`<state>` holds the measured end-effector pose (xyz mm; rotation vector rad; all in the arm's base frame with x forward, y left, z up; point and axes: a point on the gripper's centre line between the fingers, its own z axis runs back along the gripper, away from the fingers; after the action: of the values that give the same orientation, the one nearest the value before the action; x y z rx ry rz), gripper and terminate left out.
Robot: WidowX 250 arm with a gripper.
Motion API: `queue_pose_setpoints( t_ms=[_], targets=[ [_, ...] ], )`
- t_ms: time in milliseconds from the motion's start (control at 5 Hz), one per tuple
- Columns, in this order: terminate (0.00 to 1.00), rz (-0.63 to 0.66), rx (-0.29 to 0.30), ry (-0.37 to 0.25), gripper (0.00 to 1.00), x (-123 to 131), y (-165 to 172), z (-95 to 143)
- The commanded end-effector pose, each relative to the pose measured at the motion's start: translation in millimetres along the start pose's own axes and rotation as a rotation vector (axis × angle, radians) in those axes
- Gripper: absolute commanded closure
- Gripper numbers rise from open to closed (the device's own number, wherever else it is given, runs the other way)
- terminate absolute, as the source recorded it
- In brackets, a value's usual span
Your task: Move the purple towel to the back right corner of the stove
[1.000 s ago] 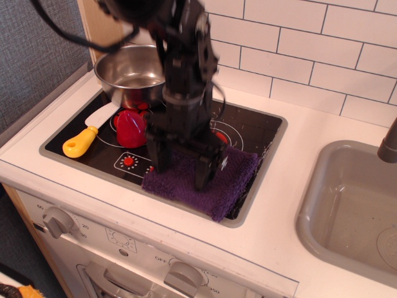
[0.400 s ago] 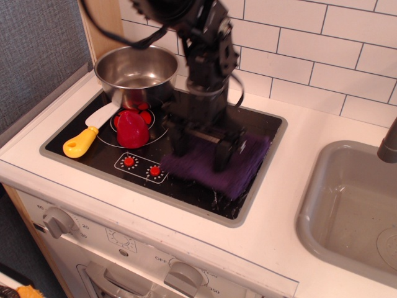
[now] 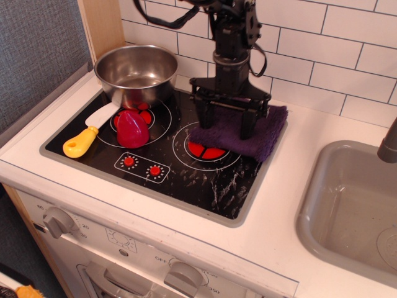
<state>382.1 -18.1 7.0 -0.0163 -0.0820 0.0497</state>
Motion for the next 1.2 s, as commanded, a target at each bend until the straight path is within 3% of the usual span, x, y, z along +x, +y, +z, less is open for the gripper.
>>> queue_pose_setpoints(
  t_ms=[0,200,400,600,1000],
  targets=[
    [0.0,-0.067,0.005,0.009,0.0,3.1,-24.6,-4.5],
    [0.0,-0.071,0.055,-0.04,0.0,5.7,-24.9,34.6],
    [0.0,-0.05,0.034,-0.104,0.0,14.0,-27.5,75.9],
    [0.0,-0.052,0.007,-0.131,0.0,17.9,-28.5,98.6],
    [0.0,-0.054,-0.006,-0.125,0.0,12.7,-25.1,104.2]
  ],
)
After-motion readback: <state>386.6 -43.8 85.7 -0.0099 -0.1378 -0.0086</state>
